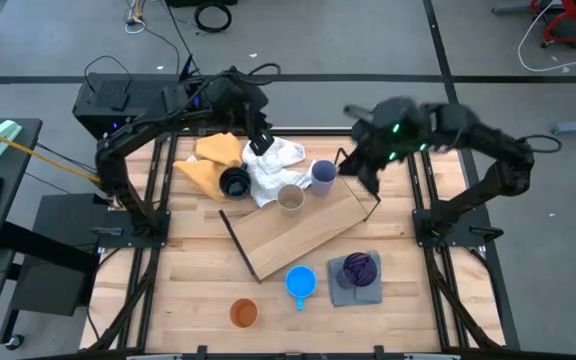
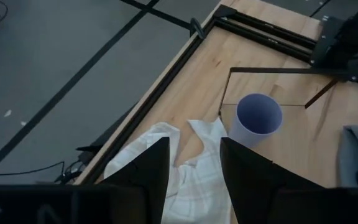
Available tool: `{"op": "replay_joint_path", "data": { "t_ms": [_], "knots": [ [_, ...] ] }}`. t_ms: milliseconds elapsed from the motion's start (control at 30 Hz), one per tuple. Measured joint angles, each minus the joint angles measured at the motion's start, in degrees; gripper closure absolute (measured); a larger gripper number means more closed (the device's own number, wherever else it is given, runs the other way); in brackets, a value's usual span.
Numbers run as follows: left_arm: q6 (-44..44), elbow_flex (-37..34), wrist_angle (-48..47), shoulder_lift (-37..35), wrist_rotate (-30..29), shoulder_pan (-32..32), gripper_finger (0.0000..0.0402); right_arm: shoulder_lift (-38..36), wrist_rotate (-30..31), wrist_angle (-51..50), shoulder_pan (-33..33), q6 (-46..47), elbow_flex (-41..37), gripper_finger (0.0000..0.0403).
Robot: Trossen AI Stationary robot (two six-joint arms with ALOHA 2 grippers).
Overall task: Stack small to large cups/mugs on shelf
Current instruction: Put the light blue mug on the shelf
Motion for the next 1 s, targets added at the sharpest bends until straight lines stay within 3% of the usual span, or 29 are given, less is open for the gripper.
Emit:
{"op": "replay_joint_path", "data": {
  "t_ms": [200, 600, 1000],
  "knots": [
    [4.33, -0.02, 0.0, -0.25, 0.03, 0.44, 0.0244, 0.02, -1.6, 13.85, 7.81, -0.55, -9.25, 0.0291],
    [8.65, 0.05, 3.16, -8.64, -0.02, 5.18, 0.0246, 2.89, -2.49, 36.87, 12.7, 12.05, -21.29, 0.0291],
    [9.93, 0.02, 3.43, -13.2, 1.57, 4.6, 0.0258, 12.82, -2.56, 40.53, 19.04, 17.43, -21.02, 0.0291]
  ]
}}
